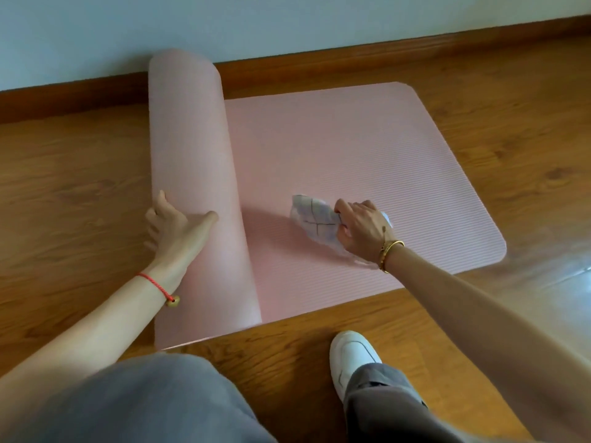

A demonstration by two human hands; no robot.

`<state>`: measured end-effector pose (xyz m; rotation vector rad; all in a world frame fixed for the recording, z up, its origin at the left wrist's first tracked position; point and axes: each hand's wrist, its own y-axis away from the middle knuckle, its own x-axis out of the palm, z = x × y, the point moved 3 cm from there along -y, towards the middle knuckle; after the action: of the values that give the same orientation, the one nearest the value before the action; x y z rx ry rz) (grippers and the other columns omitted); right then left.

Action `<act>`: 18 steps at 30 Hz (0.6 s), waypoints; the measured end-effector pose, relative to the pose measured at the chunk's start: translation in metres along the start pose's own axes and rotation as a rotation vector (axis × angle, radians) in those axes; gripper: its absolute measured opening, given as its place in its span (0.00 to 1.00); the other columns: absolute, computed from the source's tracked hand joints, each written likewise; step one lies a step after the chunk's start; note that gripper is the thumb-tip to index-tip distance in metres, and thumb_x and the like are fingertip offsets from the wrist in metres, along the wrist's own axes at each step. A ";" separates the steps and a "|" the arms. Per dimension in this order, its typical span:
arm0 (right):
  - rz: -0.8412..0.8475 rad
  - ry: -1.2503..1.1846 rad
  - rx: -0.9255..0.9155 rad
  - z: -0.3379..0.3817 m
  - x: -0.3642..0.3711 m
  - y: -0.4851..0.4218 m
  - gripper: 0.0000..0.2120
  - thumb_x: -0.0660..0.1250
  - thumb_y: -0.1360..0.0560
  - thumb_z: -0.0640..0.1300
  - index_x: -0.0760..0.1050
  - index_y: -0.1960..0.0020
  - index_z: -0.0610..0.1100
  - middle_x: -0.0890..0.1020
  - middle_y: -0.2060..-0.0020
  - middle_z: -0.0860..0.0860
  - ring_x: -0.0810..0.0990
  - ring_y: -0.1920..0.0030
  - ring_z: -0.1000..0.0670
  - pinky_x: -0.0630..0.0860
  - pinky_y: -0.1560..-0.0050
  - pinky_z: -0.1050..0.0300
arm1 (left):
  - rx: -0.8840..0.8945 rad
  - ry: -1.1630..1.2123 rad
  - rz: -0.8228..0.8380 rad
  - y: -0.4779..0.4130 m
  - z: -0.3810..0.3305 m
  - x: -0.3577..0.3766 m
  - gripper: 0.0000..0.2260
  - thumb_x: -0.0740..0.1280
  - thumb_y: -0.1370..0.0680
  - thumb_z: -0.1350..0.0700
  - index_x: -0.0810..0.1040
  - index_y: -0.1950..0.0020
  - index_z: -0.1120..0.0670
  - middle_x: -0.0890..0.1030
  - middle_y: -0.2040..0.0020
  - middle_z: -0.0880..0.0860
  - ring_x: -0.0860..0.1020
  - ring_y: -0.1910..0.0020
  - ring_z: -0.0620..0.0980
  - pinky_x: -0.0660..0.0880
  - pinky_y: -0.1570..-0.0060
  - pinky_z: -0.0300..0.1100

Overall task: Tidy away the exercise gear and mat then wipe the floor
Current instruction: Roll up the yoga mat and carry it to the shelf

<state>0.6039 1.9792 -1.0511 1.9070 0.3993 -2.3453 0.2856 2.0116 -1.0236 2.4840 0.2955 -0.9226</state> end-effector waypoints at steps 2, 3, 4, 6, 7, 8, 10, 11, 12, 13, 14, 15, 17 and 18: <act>-0.031 -0.033 0.050 -0.001 -0.009 0.017 0.09 0.53 0.31 0.43 0.69 0.58 0.39 0.72 0.72 0.51 0.66 0.75 0.44 0.67 0.63 0.54 | 0.077 -0.105 0.009 0.012 -0.009 0.010 0.45 0.72 0.27 0.49 0.47 0.18 0.51 0.50 0.19 0.60 0.50 0.20 0.63 0.49 0.23 0.61; -0.046 -0.047 0.078 -0.003 -0.012 0.026 0.12 0.51 0.31 0.45 0.69 0.58 0.39 0.70 0.73 0.52 0.64 0.76 0.45 0.64 0.65 0.55 | 0.098 -0.142 0.019 0.017 -0.013 0.016 0.45 0.71 0.26 0.50 0.45 0.18 0.51 0.47 0.19 0.61 0.47 0.20 0.63 0.47 0.23 0.60; -0.046 -0.047 0.114 -0.004 -0.015 0.034 0.14 0.50 0.30 0.46 0.69 0.58 0.39 0.68 0.73 0.53 0.65 0.77 0.44 0.62 0.67 0.56 | 0.112 -0.174 0.032 0.023 -0.016 0.021 0.45 0.71 0.26 0.52 0.44 0.18 0.51 0.45 0.19 0.62 0.44 0.20 0.64 0.45 0.23 0.60; 0.014 -0.032 0.182 -0.008 -0.016 0.049 0.15 0.50 0.27 0.49 0.70 0.57 0.41 0.68 0.74 0.53 0.68 0.76 0.42 0.60 0.70 0.56 | 0.144 -0.229 0.053 0.031 -0.021 0.030 0.45 0.70 0.26 0.53 0.43 0.18 0.49 0.42 0.19 0.63 0.41 0.20 0.65 0.42 0.23 0.59; 0.068 -0.030 0.215 -0.009 -0.014 0.055 0.12 0.51 0.26 0.49 0.69 0.57 0.43 0.69 0.75 0.53 0.69 0.74 0.42 0.60 0.70 0.56 | 0.166 -0.254 0.059 0.034 -0.023 0.035 0.45 0.70 0.26 0.53 0.43 0.18 0.48 0.41 0.19 0.63 0.41 0.20 0.66 0.42 0.23 0.59; 0.127 -0.041 0.251 -0.009 -0.012 0.059 0.07 0.54 0.25 0.46 0.68 0.58 0.45 0.68 0.75 0.53 0.69 0.73 0.43 0.61 0.70 0.55 | 0.190 -0.281 0.063 0.037 -0.024 0.038 0.45 0.70 0.26 0.53 0.44 0.18 0.48 0.41 0.19 0.63 0.41 0.20 0.66 0.42 0.24 0.60; 0.181 -0.100 0.304 -0.003 -0.010 0.062 0.05 0.58 0.26 0.41 0.65 0.60 0.48 0.66 0.76 0.54 0.68 0.73 0.46 0.61 0.70 0.55 | 0.234 -0.334 0.072 0.042 -0.026 0.044 0.45 0.70 0.27 0.53 0.45 0.18 0.48 0.40 0.19 0.63 0.41 0.20 0.66 0.43 0.24 0.61; 0.192 -0.139 0.318 0.002 -0.010 0.061 0.06 0.59 0.27 0.40 0.65 0.61 0.48 0.66 0.77 0.54 0.67 0.73 0.47 0.60 0.70 0.55 | 0.252 -0.354 0.078 0.043 -0.026 0.046 0.45 0.70 0.27 0.54 0.46 0.18 0.48 0.40 0.19 0.62 0.41 0.20 0.66 0.43 0.24 0.62; 0.209 -0.198 0.332 0.008 -0.011 0.057 0.06 0.60 0.28 0.41 0.66 0.62 0.48 0.66 0.76 0.53 0.66 0.73 0.49 0.61 0.70 0.56 | 0.268 -0.367 0.082 0.045 -0.026 0.047 0.44 0.70 0.27 0.54 0.46 0.18 0.48 0.39 0.19 0.62 0.40 0.20 0.66 0.43 0.24 0.62; 0.228 -0.269 0.338 0.015 -0.012 0.052 0.04 0.60 0.30 0.42 0.67 0.63 0.48 0.68 0.76 0.53 0.67 0.73 0.50 0.61 0.70 0.56 | 0.283 -0.376 0.083 0.046 -0.027 0.048 0.44 0.70 0.27 0.54 0.47 0.18 0.48 0.39 0.19 0.62 0.40 0.20 0.66 0.44 0.25 0.63; 0.264 -0.350 0.342 0.023 -0.014 0.045 0.03 0.59 0.32 0.45 0.68 0.64 0.48 0.69 0.75 0.53 0.67 0.72 0.52 0.63 0.69 0.55 | 0.295 -0.385 0.084 0.046 -0.027 0.047 0.43 0.70 0.27 0.54 0.47 0.18 0.47 0.39 0.19 0.62 0.41 0.20 0.65 0.45 0.25 0.63; 0.316 -0.443 0.354 0.031 -0.016 0.038 0.03 0.59 0.35 0.46 0.69 0.66 0.48 0.70 0.75 0.53 0.67 0.71 0.53 0.64 0.68 0.56 | 0.303 -0.393 0.082 0.045 -0.026 0.046 0.43 0.70 0.26 0.53 0.48 0.18 0.47 0.40 0.18 0.61 0.42 0.20 0.65 0.46 0.25 0.64; 0.500 -0.683 0.414 0.052 -0.019 0.025 0.03 0.61 0.37 0.45 0.71 0.69 0.47 0.70 0.73 0.52 0.67 0.69 0.53 0.65 0.67 0.59 | 0.310 -0.403 0.067 0.042 -0.024 0.041 0.40 0.69 0.26 0.52 0.51 0.19 0.45 0.43 0.18 0.60 0.45 0.20 0.65 0.50 0.26 0.63; 0.635 -0.793 0.440 0.064 -0.018 0.022 0.03 0.62 0.37 0.43 0.72 0.69 0.46 0.71 0.72 0.50 0.68 0.68 0.53 0.66 0.66 0.60 | 0.316 -0.402 0.061 0.040 -0.023 0.038 0.39 0.69 0.26 0.51 0.53 0.19 0.45 0.45 0.18 0.60 0.47 0.20 0.65 0.51 0.26 0.63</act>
<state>0.5521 1.9395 -1.0253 0.8182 -0.7168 -2.5361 0.3414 1.9904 -1.0193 2.4835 -0.0657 -1.5072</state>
